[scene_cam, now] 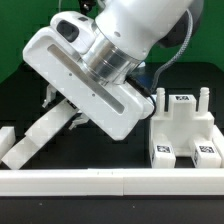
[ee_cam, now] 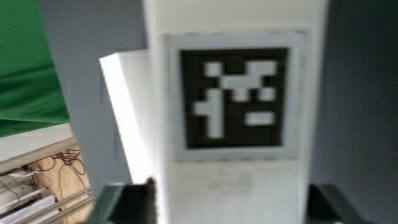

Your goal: Assemble chair

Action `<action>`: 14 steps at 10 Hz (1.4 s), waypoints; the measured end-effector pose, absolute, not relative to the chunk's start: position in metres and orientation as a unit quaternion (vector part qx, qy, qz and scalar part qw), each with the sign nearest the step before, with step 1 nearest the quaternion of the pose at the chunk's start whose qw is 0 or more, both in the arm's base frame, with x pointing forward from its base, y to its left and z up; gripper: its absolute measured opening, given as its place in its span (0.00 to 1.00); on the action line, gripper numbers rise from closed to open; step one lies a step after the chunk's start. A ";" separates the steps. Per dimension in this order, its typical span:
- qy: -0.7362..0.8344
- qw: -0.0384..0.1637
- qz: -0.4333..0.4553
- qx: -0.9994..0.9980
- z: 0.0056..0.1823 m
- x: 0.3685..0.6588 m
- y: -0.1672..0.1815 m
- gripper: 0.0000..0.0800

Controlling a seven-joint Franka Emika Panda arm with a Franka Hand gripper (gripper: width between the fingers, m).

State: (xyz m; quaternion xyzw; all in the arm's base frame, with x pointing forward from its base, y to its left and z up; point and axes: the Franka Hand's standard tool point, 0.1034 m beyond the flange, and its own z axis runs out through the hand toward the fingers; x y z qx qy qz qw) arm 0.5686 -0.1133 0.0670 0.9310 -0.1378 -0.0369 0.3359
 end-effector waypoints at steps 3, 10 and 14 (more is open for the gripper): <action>-0.136 0.333 -0.038 0.932 0.067 0.569 -0.114 0.73; -0.149 0.206 0.012 0.967 0.058 0.584 -0.119 0.81; -0.151 0.104 0.026 0.983 0.062 0.584 -0.128 0.81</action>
Offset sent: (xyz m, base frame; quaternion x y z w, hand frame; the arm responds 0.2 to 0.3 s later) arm 0.0031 0.0023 -0.0033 0.0978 -0.0178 0.0021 0.9950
